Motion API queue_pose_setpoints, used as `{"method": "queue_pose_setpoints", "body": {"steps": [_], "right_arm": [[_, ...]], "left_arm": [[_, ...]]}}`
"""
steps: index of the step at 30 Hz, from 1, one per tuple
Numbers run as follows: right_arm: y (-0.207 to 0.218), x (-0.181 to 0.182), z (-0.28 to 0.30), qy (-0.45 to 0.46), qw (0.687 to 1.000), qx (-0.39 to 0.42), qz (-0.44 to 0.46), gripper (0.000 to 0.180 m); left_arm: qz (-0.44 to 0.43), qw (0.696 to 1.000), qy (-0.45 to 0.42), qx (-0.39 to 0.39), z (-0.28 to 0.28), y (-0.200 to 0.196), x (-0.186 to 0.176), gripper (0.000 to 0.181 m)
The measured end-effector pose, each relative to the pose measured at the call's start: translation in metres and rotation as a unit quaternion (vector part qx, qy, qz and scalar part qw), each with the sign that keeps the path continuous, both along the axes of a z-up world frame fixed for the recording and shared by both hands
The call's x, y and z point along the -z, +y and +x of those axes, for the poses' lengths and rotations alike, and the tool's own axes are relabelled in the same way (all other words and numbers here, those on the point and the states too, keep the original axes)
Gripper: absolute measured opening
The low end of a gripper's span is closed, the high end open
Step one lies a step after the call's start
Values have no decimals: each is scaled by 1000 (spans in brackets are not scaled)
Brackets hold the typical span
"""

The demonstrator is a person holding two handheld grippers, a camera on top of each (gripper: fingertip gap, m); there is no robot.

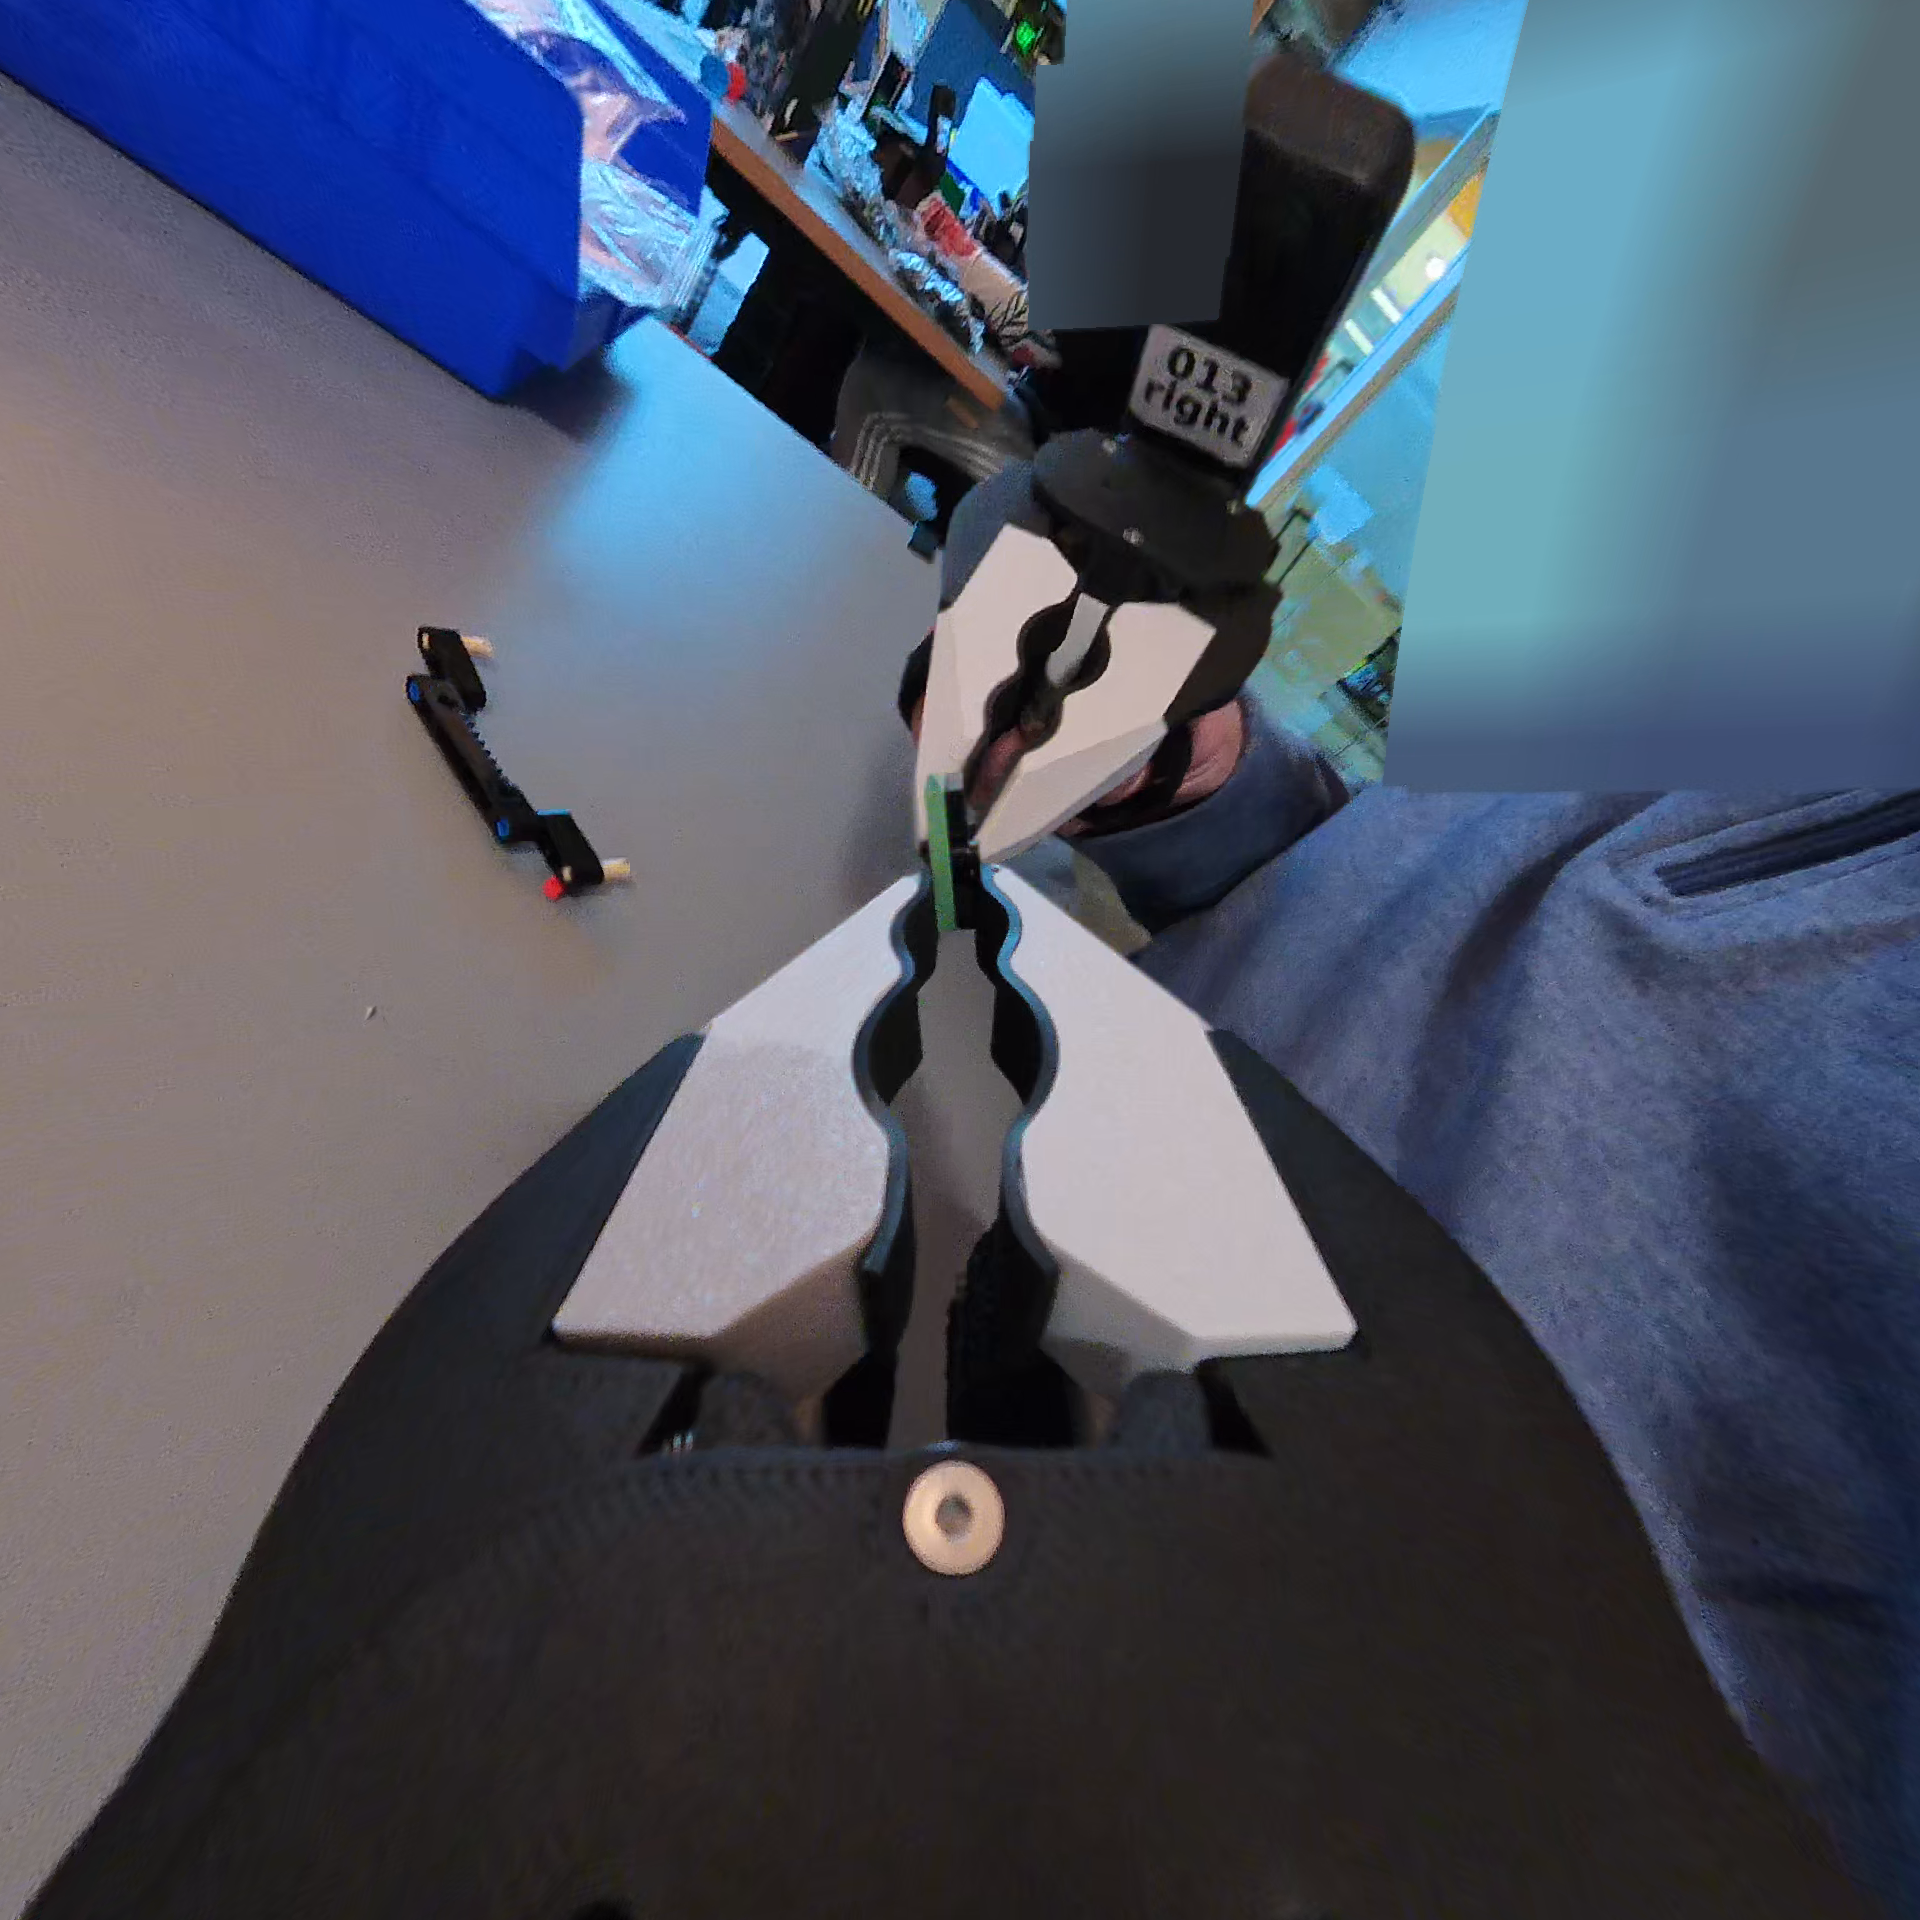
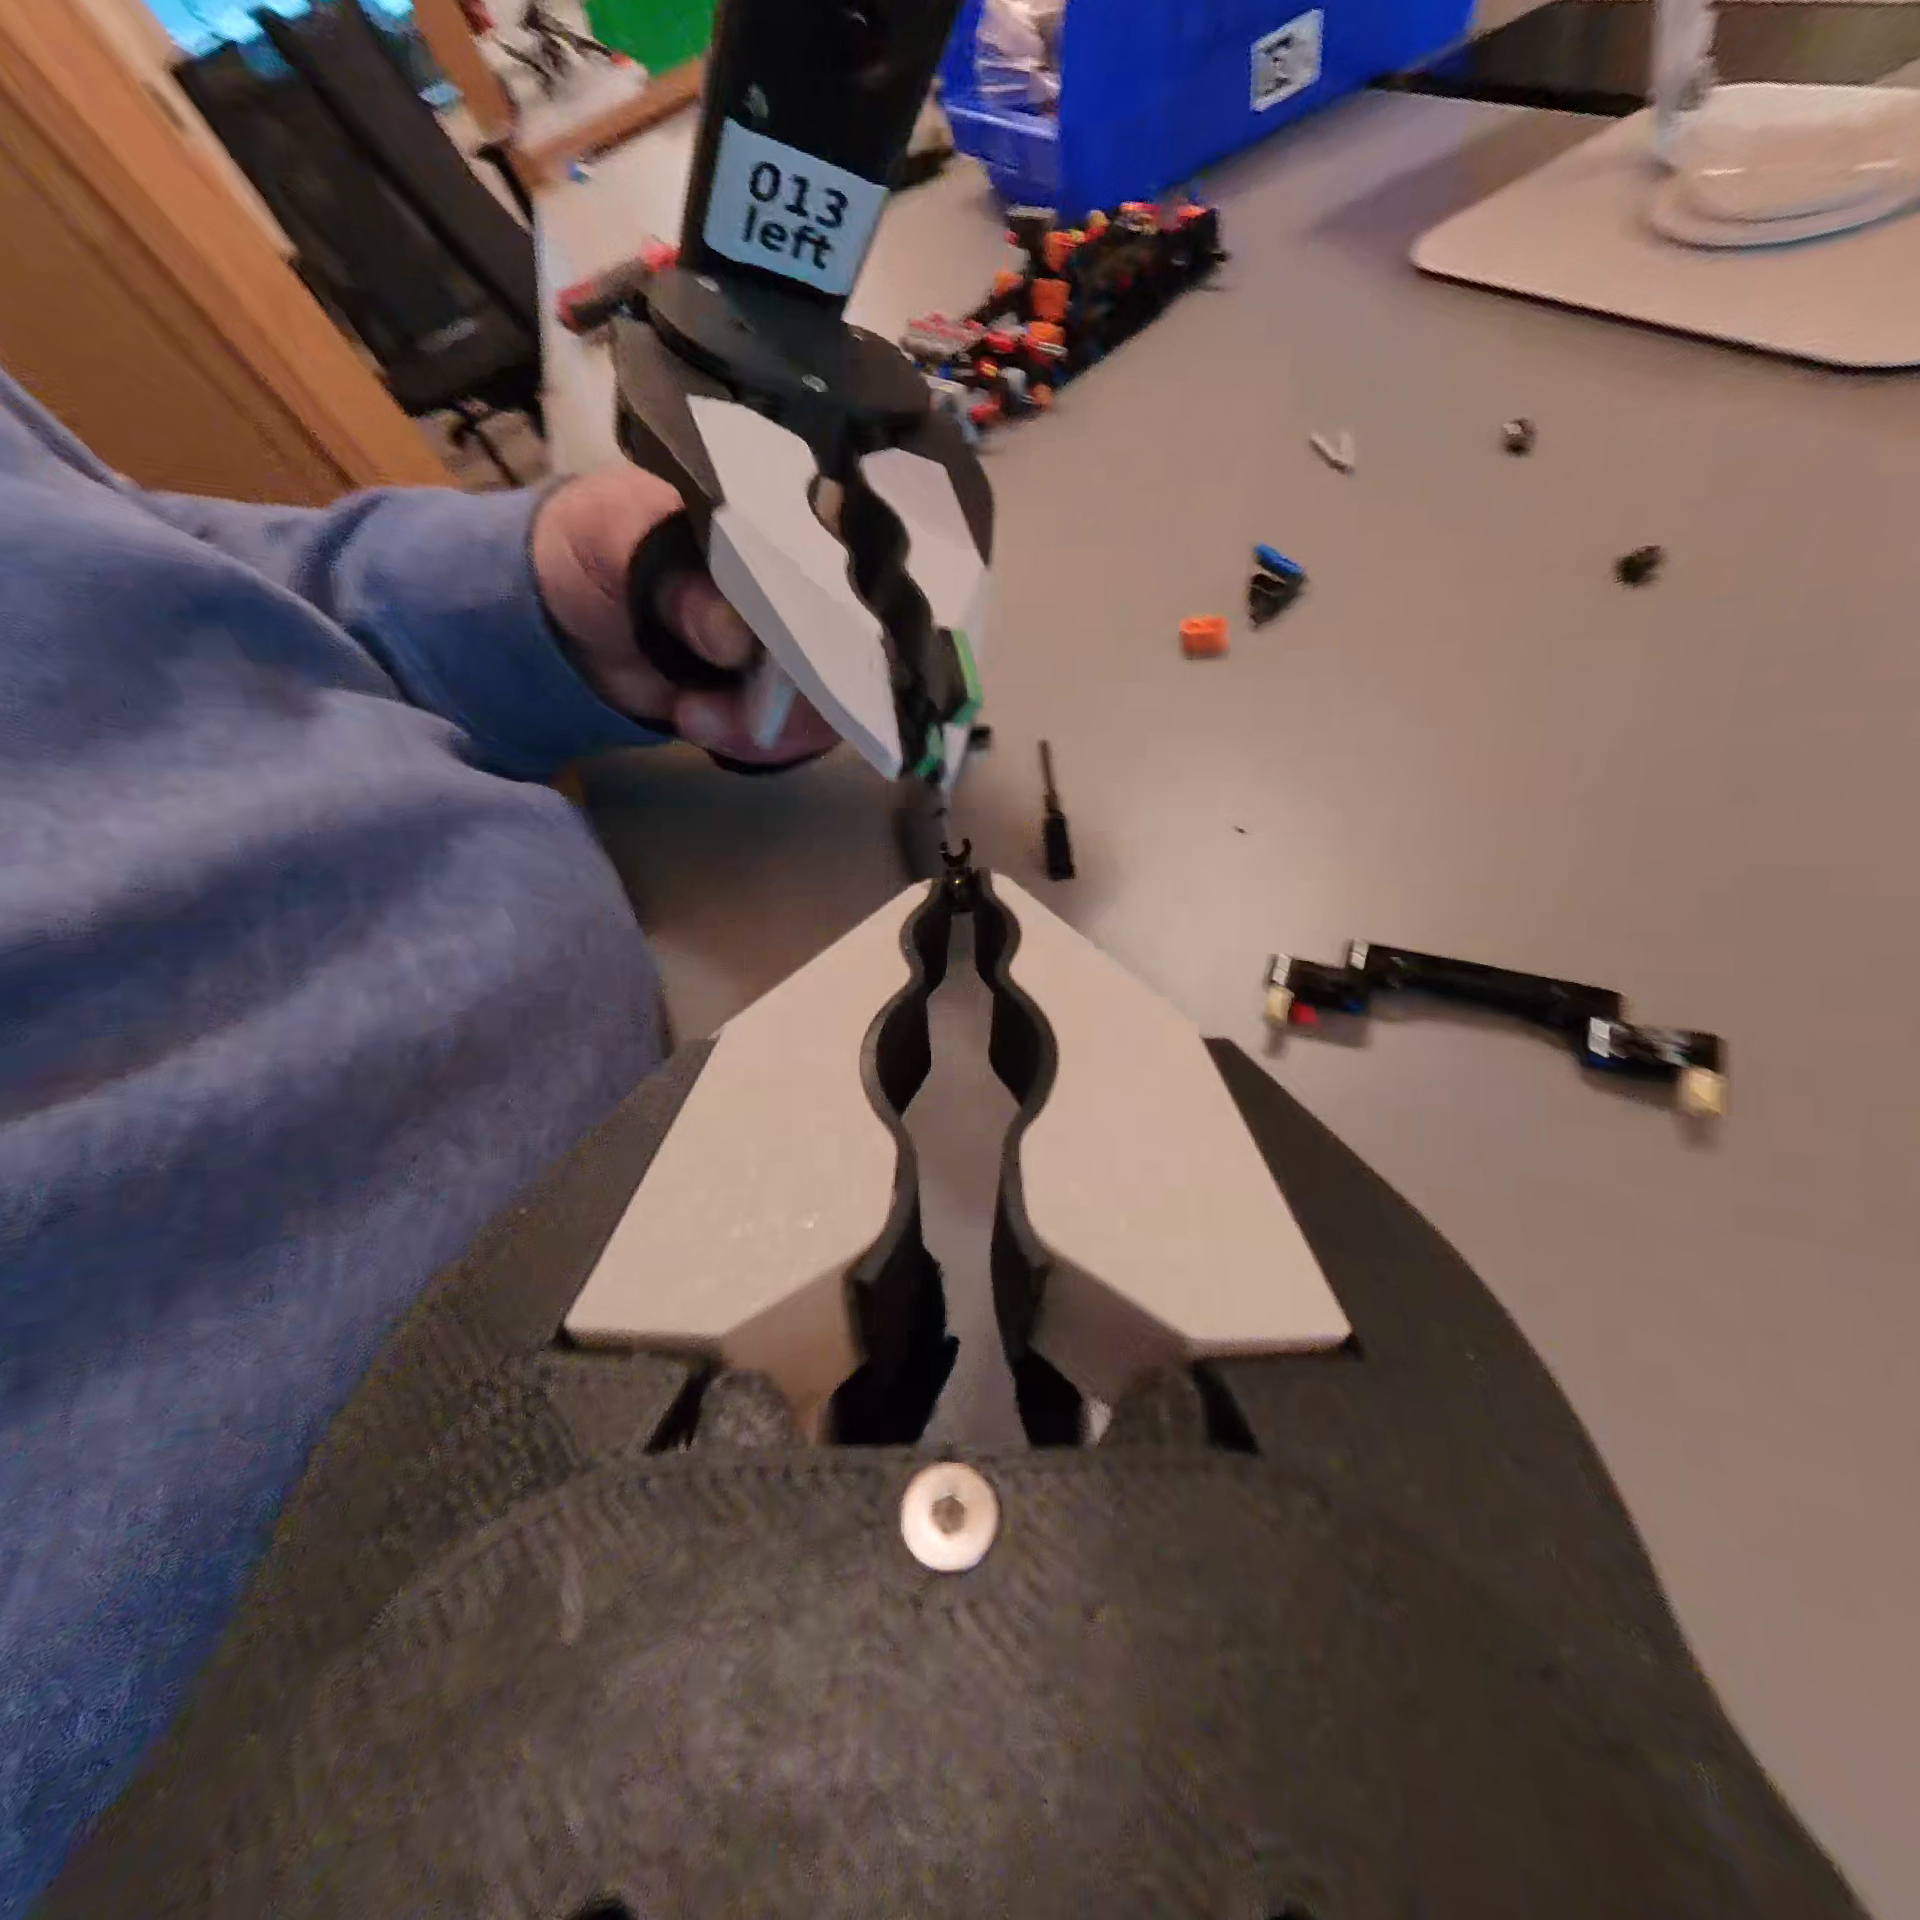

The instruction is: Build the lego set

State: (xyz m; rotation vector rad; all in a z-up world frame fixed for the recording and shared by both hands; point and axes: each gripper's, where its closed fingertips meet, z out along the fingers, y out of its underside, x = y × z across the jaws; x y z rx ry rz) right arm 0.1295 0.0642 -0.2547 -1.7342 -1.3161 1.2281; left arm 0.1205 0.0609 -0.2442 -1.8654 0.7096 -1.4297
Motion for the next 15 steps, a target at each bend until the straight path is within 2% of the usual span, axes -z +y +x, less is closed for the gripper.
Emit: {"method": "queue_pose_setpoints", "body": {"steps": [8,15], "right_arm": [[-21,-1,-23,36,994,-52,-95,2],[-34,4,-31,25,987,-77,-139,2]], "left_arm": [[-7,998,51,-21,-13,-17,18,4],[17,996,81,-23,-17,-28,24,4]]}}
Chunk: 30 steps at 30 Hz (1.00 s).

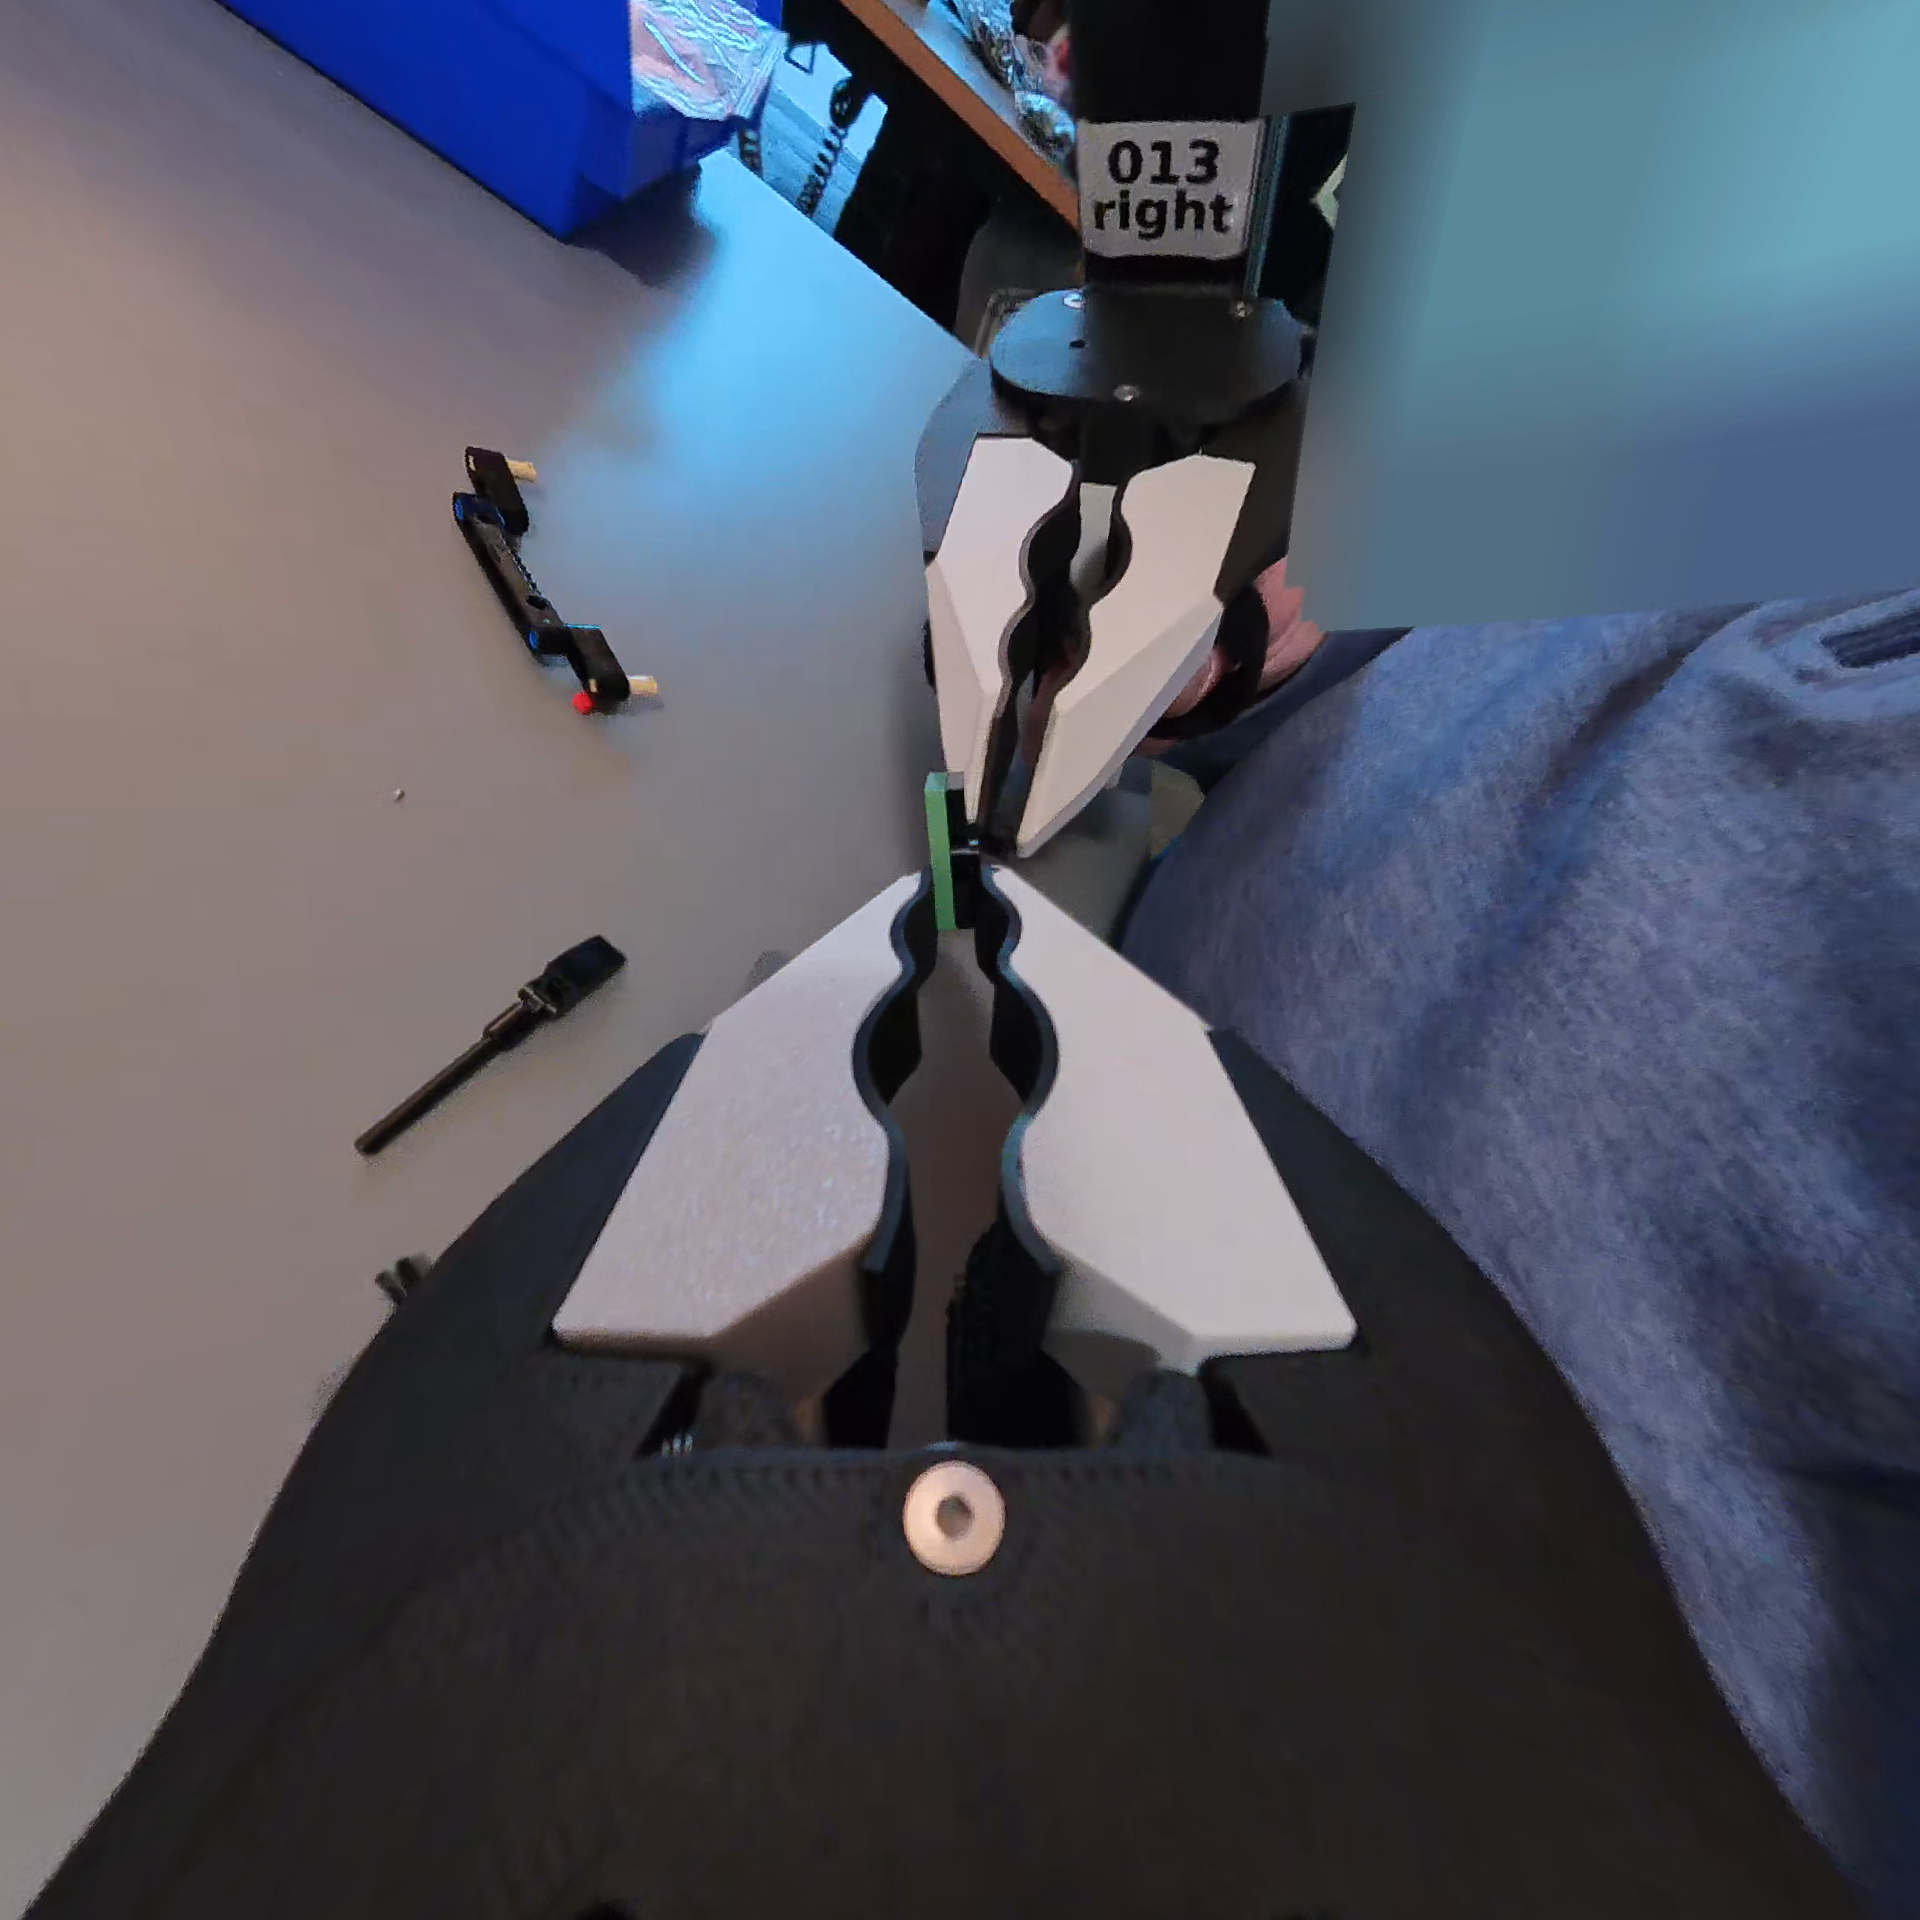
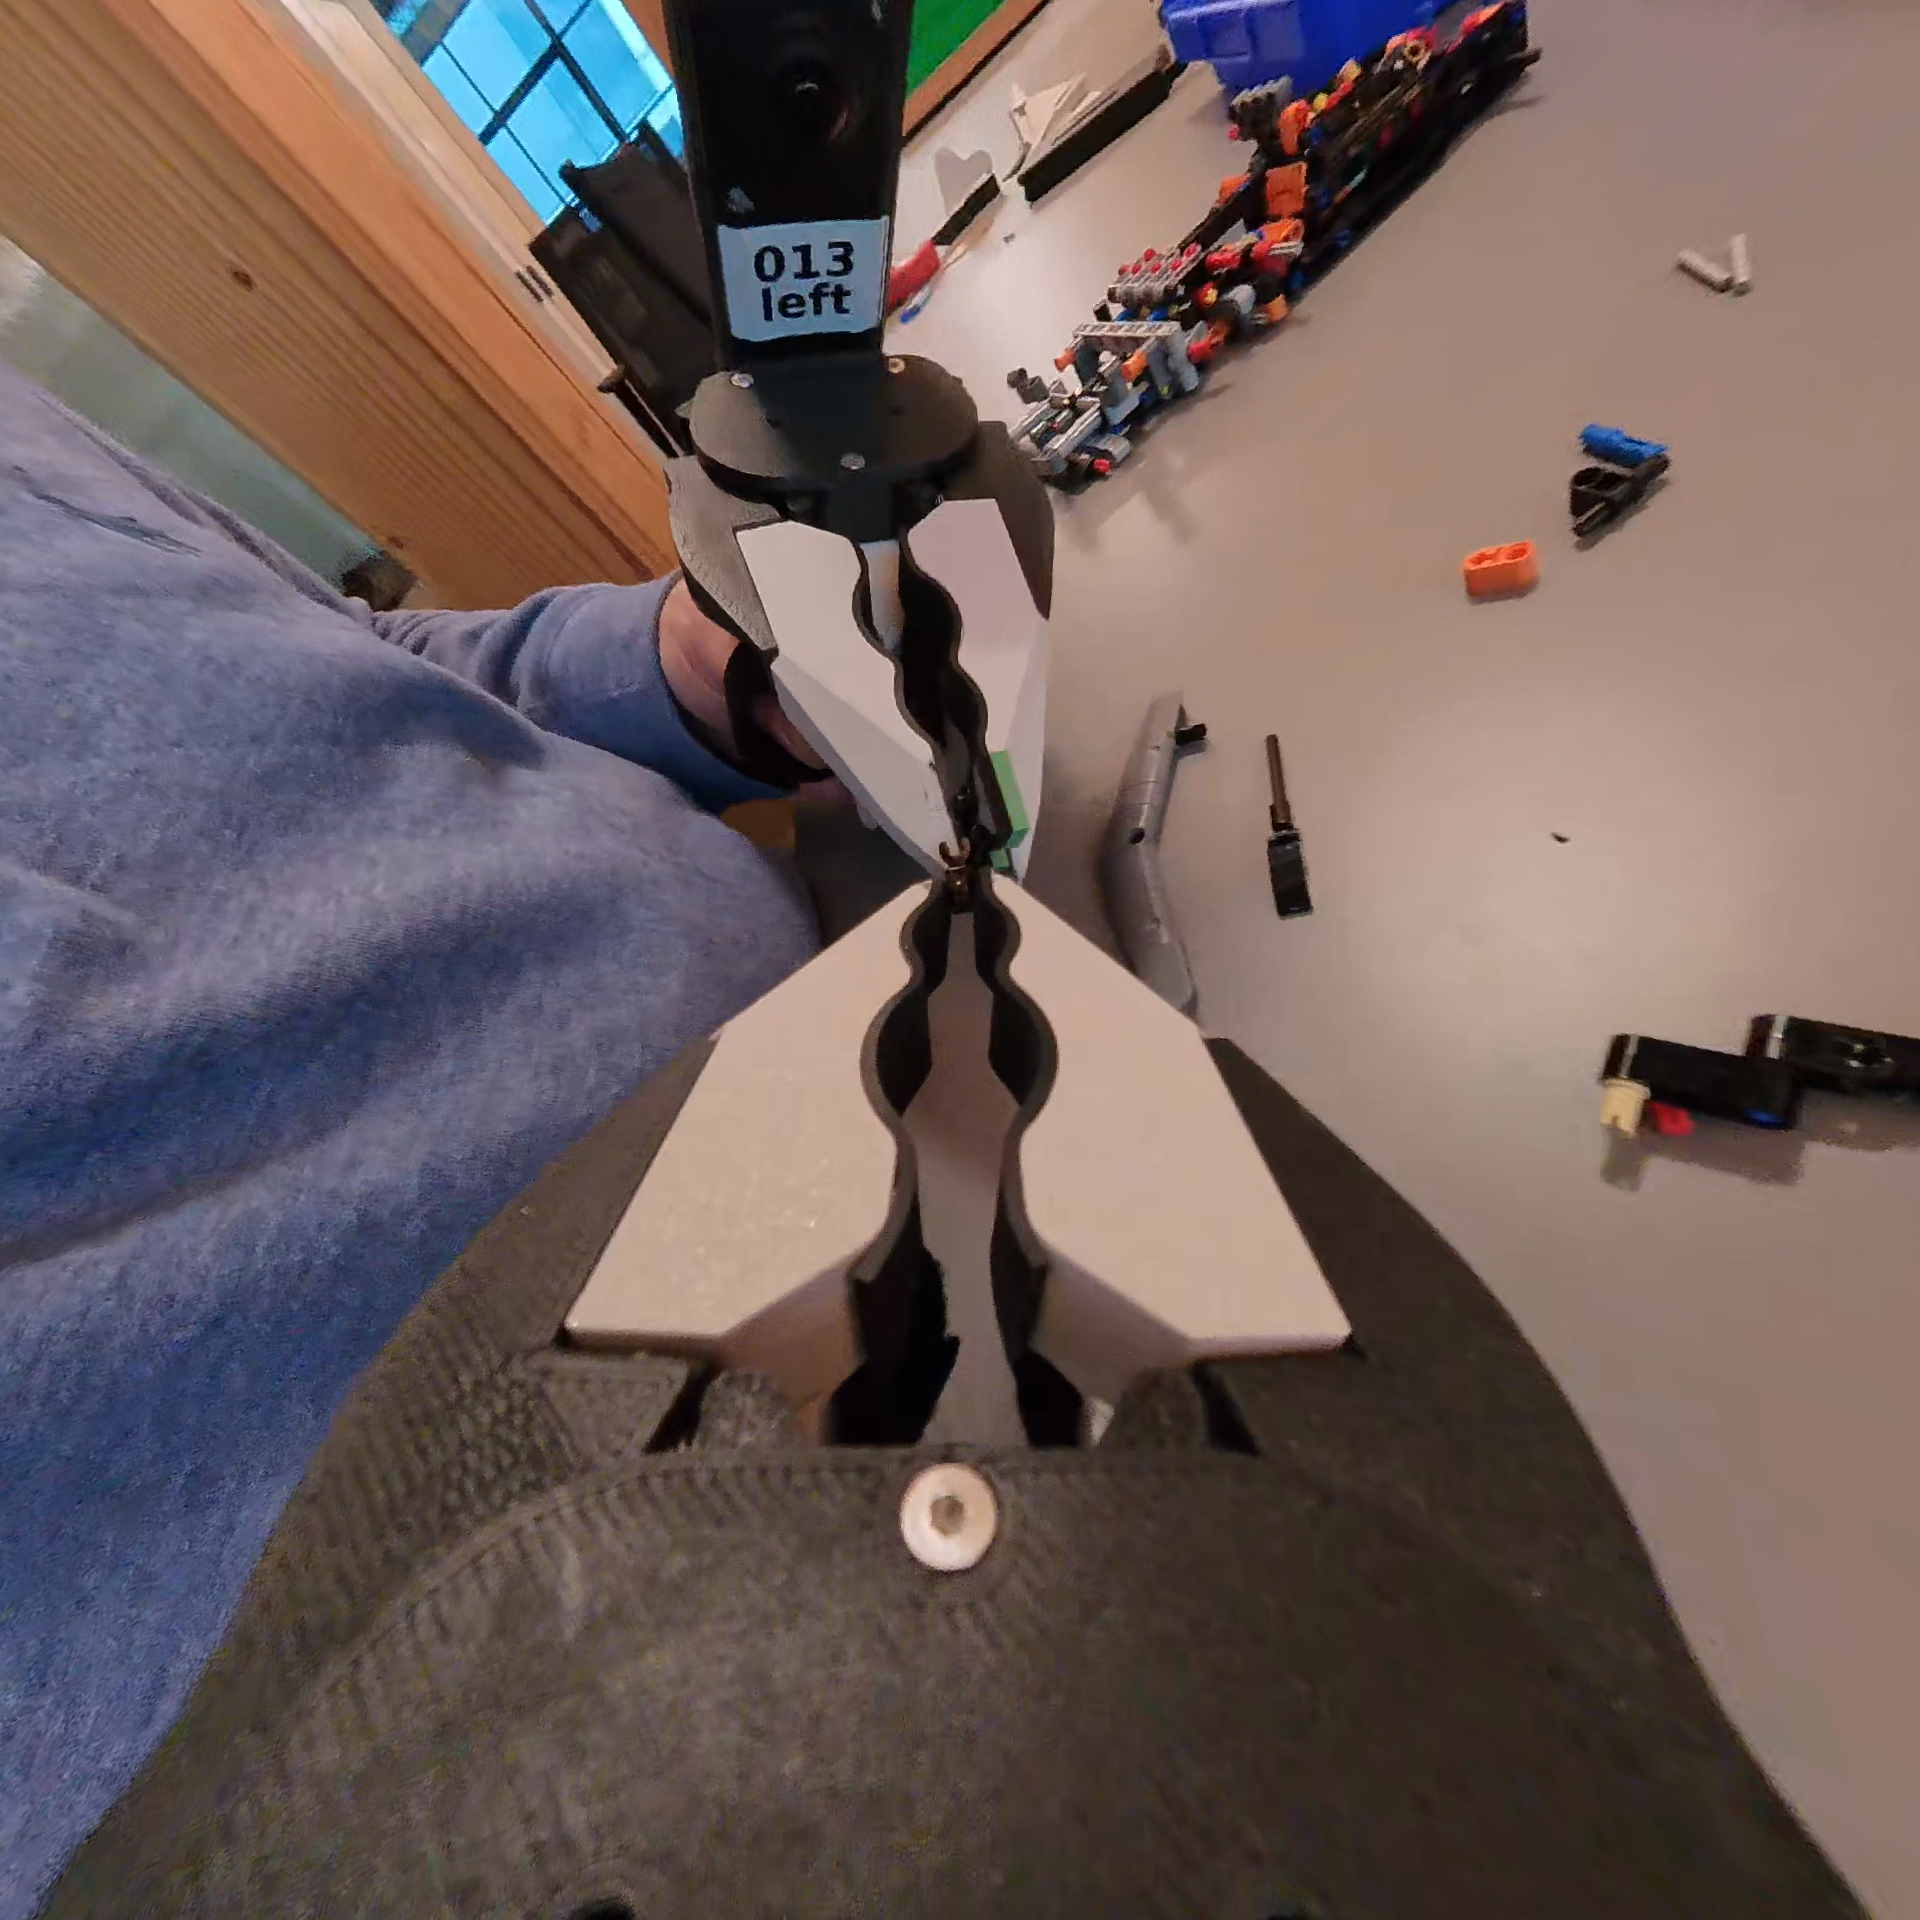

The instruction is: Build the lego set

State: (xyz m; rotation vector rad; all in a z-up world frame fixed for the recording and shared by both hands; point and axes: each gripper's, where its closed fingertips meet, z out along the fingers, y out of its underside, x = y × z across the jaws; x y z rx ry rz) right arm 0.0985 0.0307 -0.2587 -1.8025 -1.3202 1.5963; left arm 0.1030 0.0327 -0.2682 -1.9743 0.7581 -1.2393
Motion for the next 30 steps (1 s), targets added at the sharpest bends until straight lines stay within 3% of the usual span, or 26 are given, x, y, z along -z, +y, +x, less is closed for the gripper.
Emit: {"method": "queue_pose_setpoints", "body": {"steps": [30], "right_arm": [[-18,3,-1,8,993,-31,-118,2]], "left_arm": [[98,994,42,7,-2,-20,1,4]]}}
